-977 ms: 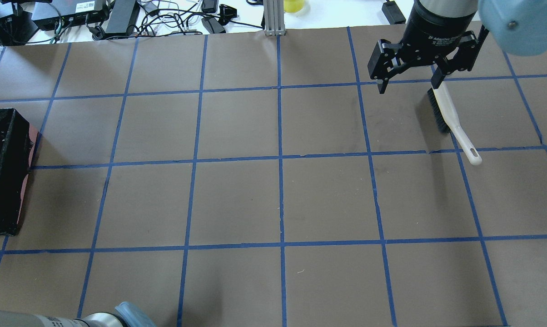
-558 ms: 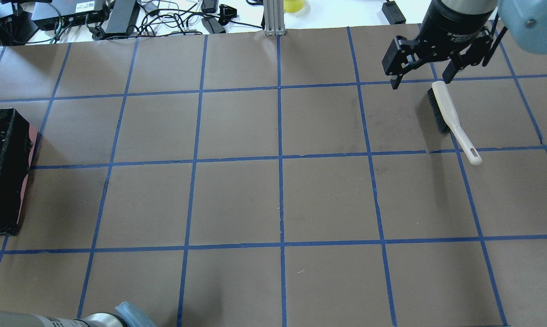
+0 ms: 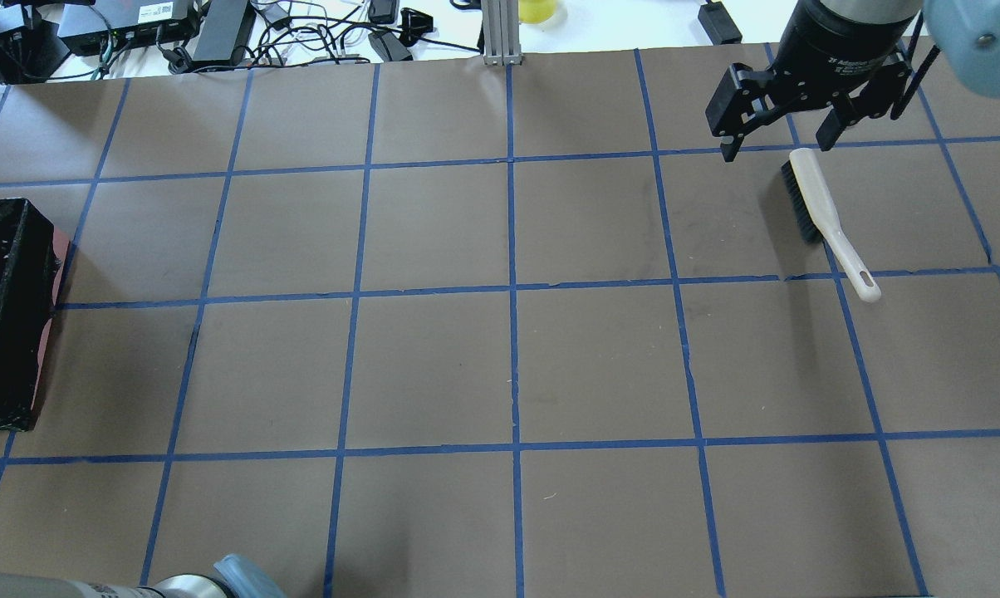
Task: Sweep and dump trash into bin
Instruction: 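Hold the dustpan inverted over the bin with the left gripper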
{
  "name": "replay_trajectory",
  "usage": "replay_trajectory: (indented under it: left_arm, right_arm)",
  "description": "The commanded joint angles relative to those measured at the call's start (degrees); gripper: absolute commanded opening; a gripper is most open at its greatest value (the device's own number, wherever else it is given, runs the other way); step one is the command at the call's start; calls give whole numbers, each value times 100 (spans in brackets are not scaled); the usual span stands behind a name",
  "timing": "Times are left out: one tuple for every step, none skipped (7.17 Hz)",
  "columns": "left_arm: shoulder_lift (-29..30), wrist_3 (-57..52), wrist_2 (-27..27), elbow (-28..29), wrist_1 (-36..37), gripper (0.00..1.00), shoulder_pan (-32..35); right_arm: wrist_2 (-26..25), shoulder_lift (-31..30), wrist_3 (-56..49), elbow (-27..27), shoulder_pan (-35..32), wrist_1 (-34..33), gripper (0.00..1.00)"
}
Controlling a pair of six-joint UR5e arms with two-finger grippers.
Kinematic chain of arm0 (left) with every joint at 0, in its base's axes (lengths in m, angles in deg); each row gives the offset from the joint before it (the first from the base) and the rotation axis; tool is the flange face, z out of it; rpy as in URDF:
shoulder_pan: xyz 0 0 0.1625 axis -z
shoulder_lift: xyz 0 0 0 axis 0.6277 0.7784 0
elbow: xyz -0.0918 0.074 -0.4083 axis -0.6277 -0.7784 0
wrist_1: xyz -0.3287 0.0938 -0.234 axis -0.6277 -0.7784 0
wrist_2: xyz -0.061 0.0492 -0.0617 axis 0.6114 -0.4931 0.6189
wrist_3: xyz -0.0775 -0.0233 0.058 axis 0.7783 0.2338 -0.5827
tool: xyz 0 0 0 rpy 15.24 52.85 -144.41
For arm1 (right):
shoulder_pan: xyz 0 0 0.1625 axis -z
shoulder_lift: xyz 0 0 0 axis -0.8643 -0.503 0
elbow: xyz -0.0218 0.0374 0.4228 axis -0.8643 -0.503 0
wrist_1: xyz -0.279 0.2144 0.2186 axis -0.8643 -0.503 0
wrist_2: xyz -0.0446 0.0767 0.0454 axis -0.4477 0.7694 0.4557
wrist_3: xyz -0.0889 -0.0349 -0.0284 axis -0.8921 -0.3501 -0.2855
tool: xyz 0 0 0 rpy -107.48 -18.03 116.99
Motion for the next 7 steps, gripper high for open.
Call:
replay_trajectory:
  left_arm:
    - [-15,-227,18,55,71,0,24]
    - [-24,-211,-26,91,142,0,24]
    - [37,-185,-44,56,743,0,24]
    - [3,-202,-35,4,888,0,24]
    - [-32,-203,-53,-110,933,0,33]
    - [-59,-203,-53,-241,1221,0,50]
    - [-42,-203,-53,-338,1519,0,51]
  right_arm:
    - [81,4,-16,21,0,-8,100]
    - [160,22,-25,21,0,-7,100]
    - [161,13,-25,21,0,-7,100]
    - [161,5,-25,21,0,-7,100]
    - [161,-4,-25,21,0,-7,100]
    - [161,-4,-25,21,0,-7,100]
    - [161,-4,-25,21,0,-7,100]
